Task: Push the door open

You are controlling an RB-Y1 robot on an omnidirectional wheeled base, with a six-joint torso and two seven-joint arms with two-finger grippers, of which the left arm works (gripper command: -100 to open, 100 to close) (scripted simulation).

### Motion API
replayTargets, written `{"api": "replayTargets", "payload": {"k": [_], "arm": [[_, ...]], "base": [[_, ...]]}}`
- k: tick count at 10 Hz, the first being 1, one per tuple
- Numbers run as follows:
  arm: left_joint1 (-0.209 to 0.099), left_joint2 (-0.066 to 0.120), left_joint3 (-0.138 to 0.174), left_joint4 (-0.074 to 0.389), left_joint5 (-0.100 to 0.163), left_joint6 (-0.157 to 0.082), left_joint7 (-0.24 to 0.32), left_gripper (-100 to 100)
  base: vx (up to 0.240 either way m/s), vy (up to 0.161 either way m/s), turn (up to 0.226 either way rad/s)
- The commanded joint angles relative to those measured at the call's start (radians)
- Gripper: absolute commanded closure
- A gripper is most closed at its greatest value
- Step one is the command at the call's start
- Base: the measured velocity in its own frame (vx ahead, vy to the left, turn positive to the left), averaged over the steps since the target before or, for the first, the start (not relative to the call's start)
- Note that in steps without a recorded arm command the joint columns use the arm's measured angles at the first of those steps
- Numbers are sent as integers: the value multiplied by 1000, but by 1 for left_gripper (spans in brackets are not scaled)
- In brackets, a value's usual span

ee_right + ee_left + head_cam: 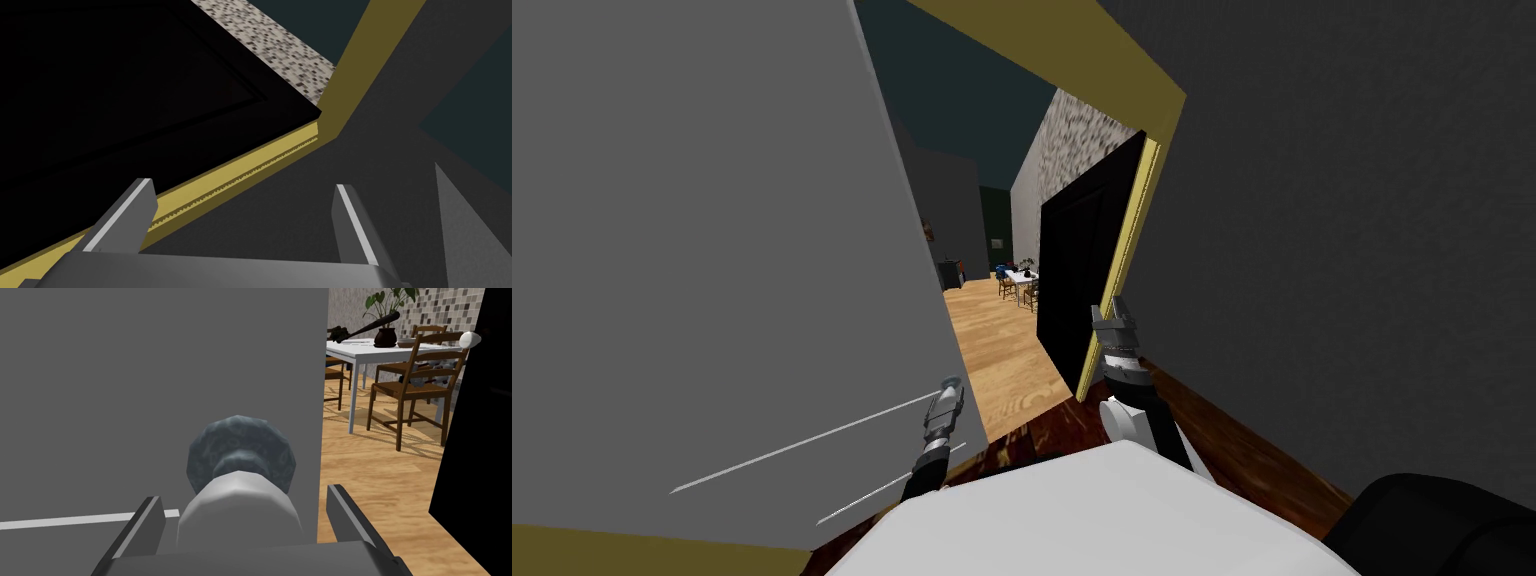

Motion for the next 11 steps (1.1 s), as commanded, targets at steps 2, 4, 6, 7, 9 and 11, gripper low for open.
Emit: {"api": "replayTargets", "payload": {"k": [2, 4, 6, 7, 9, 11], "arm": [[0, 0, 0, 0, 0, 0, 0, 100], [0, 0, 0, 0, 0, 0, 0, 100], [0, 0, 0, 0, 0, 0, 0, 100], [0, 0, 0, 0, 0, 0, 0, 100], [-8, -3, 25, 8, 11, 0, -8, 100], [-13, -8, 47, 15, 20, -2, -16, 100]], "base": [[35, 13, 0], [-19, -6, -9], [0, 0, 0], [0, 0, 0], [159, -9, 47], [200, -6, 48]]}}
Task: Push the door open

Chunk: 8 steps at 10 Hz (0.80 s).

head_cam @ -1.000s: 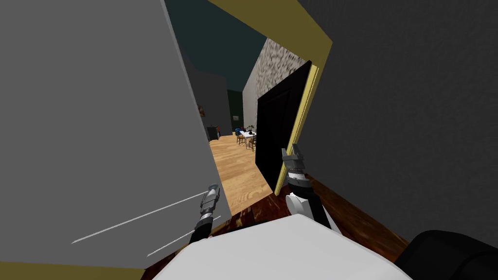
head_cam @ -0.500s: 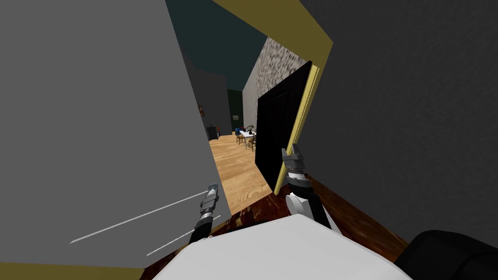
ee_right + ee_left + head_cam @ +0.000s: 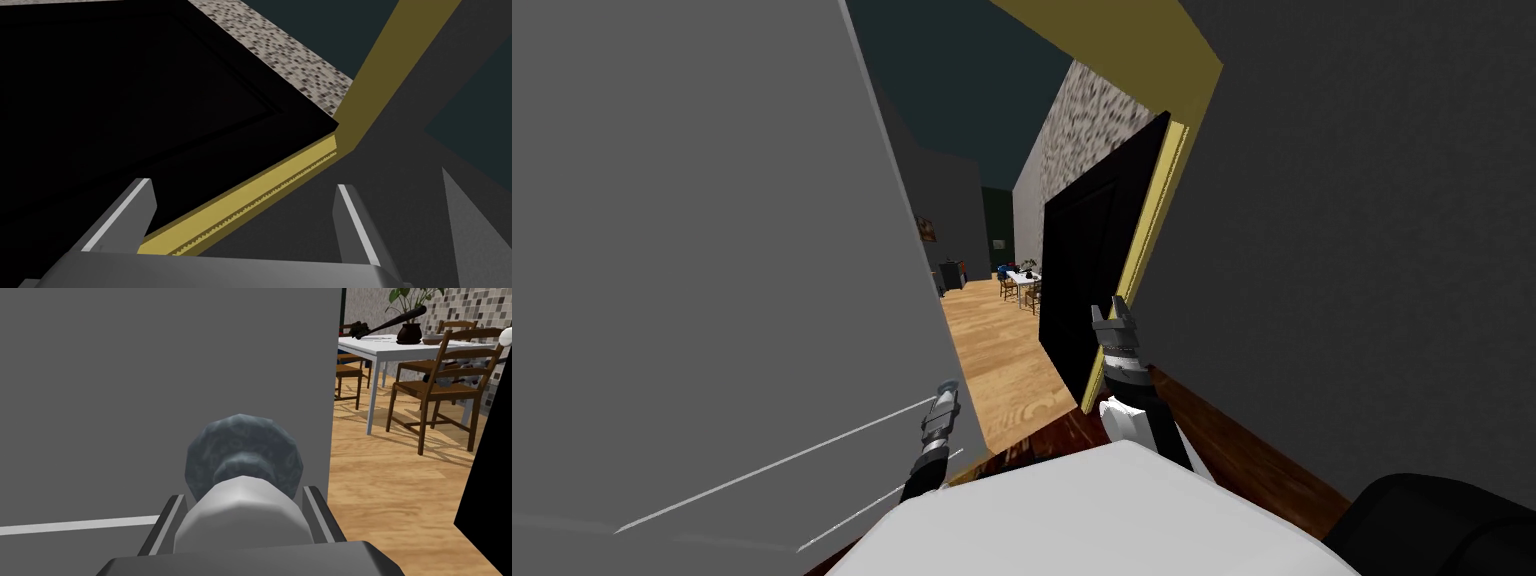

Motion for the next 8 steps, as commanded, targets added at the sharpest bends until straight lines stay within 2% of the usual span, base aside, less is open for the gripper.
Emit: {"api": "replayTargets", "payload": {"k": [1, 8], "arm": [[-4, 7, 25, -12, 10, -3, -5, 100], [-22, -11, 111, 18, 47, -12, -37, 100]], "base": [[209, -20, 37], [193, -13, 52]]}}
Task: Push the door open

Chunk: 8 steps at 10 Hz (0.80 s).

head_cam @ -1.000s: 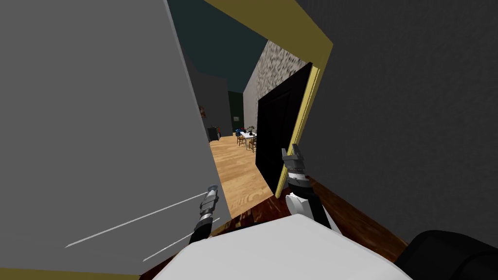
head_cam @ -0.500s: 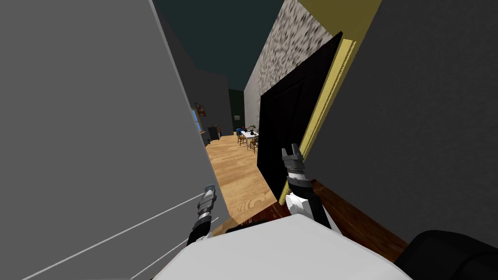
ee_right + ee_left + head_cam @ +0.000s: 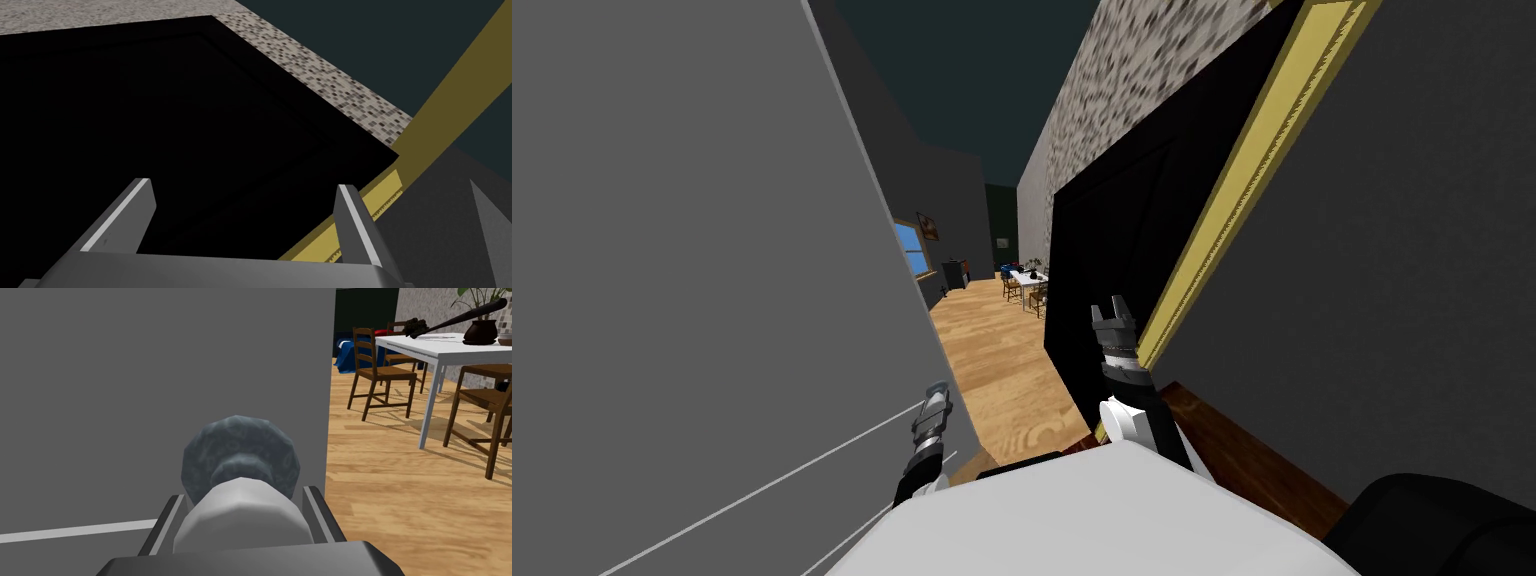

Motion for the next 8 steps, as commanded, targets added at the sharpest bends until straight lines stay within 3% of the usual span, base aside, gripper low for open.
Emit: {"api": "replayTargets", "payload": {"k": [1, 8], "arm": [[6, 9, 29, -19, 12, 1, -9, 100], [-10, -8, 105, 7, 45, -6, -37, 100]], "base": [[181, -13, 46], [163, -13, 47]]}}
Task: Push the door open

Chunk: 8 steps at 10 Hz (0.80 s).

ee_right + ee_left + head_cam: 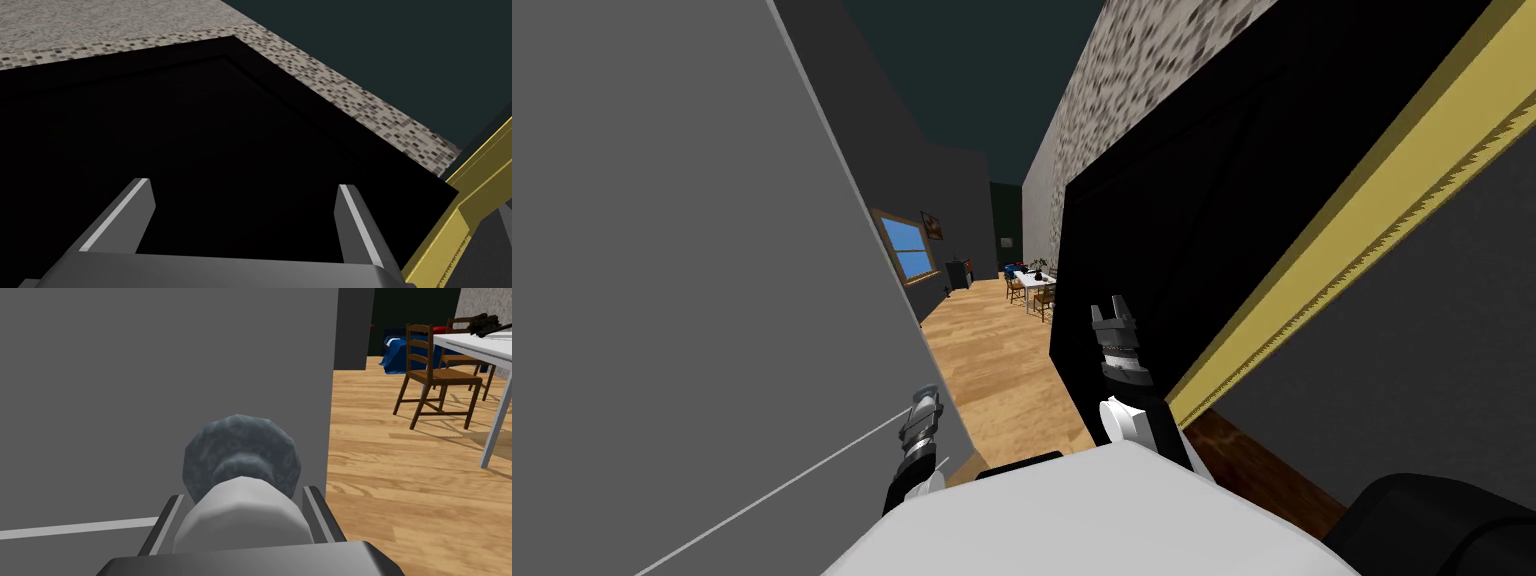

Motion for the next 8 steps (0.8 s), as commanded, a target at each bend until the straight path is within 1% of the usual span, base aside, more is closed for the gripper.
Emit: {"api": "replayTargets", "payload": {"k": [1, 3, 5, 6, 7, 8], "arm": [[-9, 3, 28, 11, 9, -16, -5, 100], [-14, -2, 53, 19, 20, -18, -14, 100], [-15, -3, 57, 21, 22, -19, -16, 100], [-19, -7, 75, 27, 30, -20, -22, 100], [-21, -9, 83, 30, 33, -21, -25, 100], [-18, -11, 72, 31, 30, -14, -23, 100]], "base": [[191, -3, 77], [195, -20, 64], [121, -3, 36], [151, -13, 45], [201, -33, 79], [87, -14, 31]]}}
